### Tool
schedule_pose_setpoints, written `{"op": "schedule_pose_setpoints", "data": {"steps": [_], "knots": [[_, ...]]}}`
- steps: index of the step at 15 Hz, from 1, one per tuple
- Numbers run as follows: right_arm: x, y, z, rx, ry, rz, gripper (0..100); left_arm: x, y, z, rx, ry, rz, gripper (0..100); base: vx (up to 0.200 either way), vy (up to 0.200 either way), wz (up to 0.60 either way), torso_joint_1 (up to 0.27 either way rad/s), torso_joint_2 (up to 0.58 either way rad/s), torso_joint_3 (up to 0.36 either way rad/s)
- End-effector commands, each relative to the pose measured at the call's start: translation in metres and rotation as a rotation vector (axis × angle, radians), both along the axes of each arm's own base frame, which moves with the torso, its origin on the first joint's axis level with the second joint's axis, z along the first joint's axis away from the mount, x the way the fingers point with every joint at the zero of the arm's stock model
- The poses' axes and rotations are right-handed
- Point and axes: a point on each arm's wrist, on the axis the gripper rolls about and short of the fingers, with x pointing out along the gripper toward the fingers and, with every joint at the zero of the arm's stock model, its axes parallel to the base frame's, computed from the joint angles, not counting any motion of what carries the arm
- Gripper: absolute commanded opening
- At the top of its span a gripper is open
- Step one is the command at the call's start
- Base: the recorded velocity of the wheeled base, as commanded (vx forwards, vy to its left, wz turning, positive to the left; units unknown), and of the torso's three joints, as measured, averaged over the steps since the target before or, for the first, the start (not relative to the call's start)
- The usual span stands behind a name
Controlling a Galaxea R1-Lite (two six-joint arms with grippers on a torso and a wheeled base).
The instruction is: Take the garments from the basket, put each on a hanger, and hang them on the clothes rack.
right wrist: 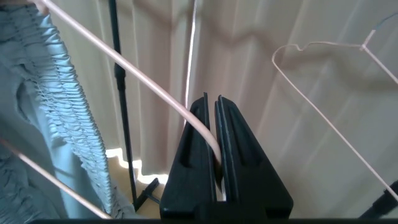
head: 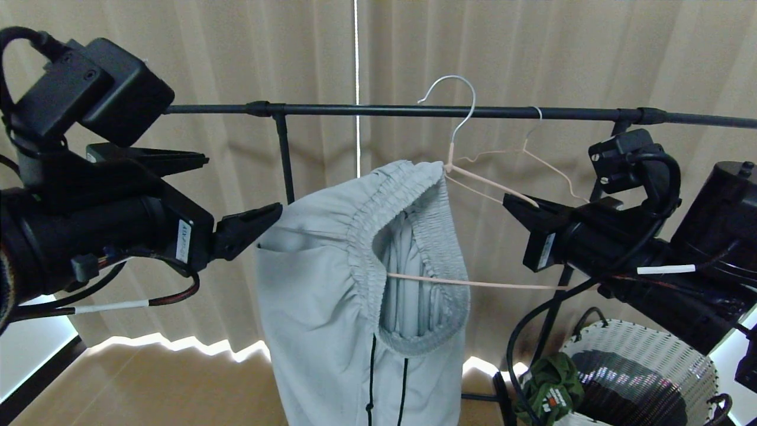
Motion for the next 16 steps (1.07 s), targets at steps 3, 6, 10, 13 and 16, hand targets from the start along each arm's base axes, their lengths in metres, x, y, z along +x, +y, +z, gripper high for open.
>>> {"op": "schedule_pose_setpoints", "data": {"steps": [3,6,10,13,16], "knots": [[-0.002,-0.001,0.002,0.005,-0.007,-0.001,0,0.004,-0.003,-0.006,0.032,-0.001,-0.018,100,0.000,0.000,0.00,0.000,0.00,0.000],[-0.002,-0.001,0.002,0.003,-0.006,-0.001,0,0.010,-0.003,0.006,0.117,-0.071,-0.116,100,0.000,0.000,0.00,0.000,0.00,0.000],[-0.001,0.001,0.002,0.004,-0.005,0.008,0,0.038,-0.022,0.012,0.172,-0.094,-0.186,100,0.000,0.000,0.00,0.000,0.00,0.000],[-0.002,0.007,0.001,0.002,-0.001,0.045,0,0.040,-0.032,0.005,0.197,-0.084,-0.274,100,0.000,0.000,0.00,0.000,0.00,0.000],[-0.003,0.018,0.001,0.002,-0.003,0.114,0,0.047,-0.036,0.000,0.202,-0.066,-0.290,100,0.000,0.000,0.00,0.000,0.00,0.000]]}}
